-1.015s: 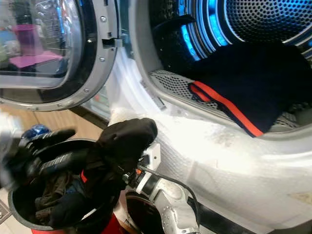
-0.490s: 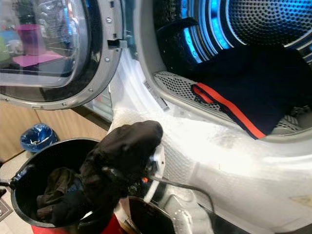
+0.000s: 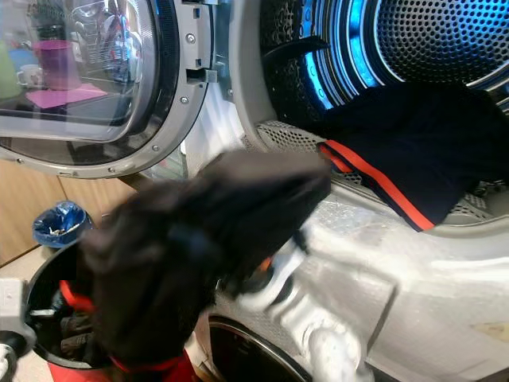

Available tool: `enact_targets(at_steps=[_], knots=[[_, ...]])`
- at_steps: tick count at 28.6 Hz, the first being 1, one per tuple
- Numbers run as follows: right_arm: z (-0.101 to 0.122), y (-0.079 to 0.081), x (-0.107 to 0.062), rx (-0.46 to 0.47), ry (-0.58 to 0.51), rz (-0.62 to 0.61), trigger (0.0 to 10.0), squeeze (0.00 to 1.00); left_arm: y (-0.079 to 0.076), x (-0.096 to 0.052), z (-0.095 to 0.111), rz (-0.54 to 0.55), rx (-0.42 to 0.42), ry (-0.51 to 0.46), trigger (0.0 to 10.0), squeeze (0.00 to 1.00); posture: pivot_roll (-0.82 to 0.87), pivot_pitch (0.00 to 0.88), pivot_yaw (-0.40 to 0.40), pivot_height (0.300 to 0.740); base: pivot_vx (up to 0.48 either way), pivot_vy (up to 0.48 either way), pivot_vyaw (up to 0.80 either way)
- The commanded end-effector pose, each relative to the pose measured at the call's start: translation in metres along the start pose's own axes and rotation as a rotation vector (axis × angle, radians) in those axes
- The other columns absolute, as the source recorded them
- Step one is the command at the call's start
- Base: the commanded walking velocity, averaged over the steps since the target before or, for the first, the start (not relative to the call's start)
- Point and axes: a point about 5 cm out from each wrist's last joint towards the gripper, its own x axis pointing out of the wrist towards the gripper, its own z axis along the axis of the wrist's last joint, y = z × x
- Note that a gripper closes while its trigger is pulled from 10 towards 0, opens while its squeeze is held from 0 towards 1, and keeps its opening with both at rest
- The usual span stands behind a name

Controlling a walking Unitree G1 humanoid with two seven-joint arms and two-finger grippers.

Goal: Clothes washing

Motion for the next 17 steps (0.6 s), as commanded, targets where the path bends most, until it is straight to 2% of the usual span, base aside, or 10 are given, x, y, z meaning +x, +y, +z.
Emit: enact_targets(at_steps=[1,5,9,14,15,17], knots=[[0.017,0.003,0.006,-0.018,-0.062,0.052,0.0,0.0,-0.003,0.002,0.0,0.001,0.02,-0.009,10.0,0.0,0.21,0.0,-0.096,0.74,0.0,0.0,0.0],[0.066,-0.008,0.031,-0.138,-0.129,0.111,0.0,0.0,-0.007,0.004,-0.006,0.005,0.019,-0.01,10.0,0.0,0.21,0.0,-0.097,0.74,0.0,0.0,0.0],[0.124,-0.038,0.055,-0.299,-0.24,-0.045,0.0,0.0,-0.012,0.004,-0.011,0.001,0.012,-0.002,10.0,0.0,0.22,0.0,-0.102,0.74,0.0,0.0,0.0],[0.181,-0.048,0.075,-0.414,-0.362,-0.172,0.0,0.0,-0.013,-0.001,-0.016,0.013,-0.015,0.008,10.0,0.0,0.22,0.0,-0.103,0.74,0.0,0.0,0.0],[0.196,-0.051,0.08,-0.453,-0.387,-0.244,0.0,0.0,-0.014,-0.002,-0.018,0.011,-0.011,0.011,10.0,0.0,0.22,0.0,-0.104,0.74,0.0,0.0,0.0],[0.208,-0.054,0.083,-0.487,-0.414,-0.333,0.0,0.0,-0.016,-0.003,-0.019,0.008,-0.011,0.014,10.0,0.0,0.23,0.0,-0.108,0.74,0.0,0.0,0.0]])
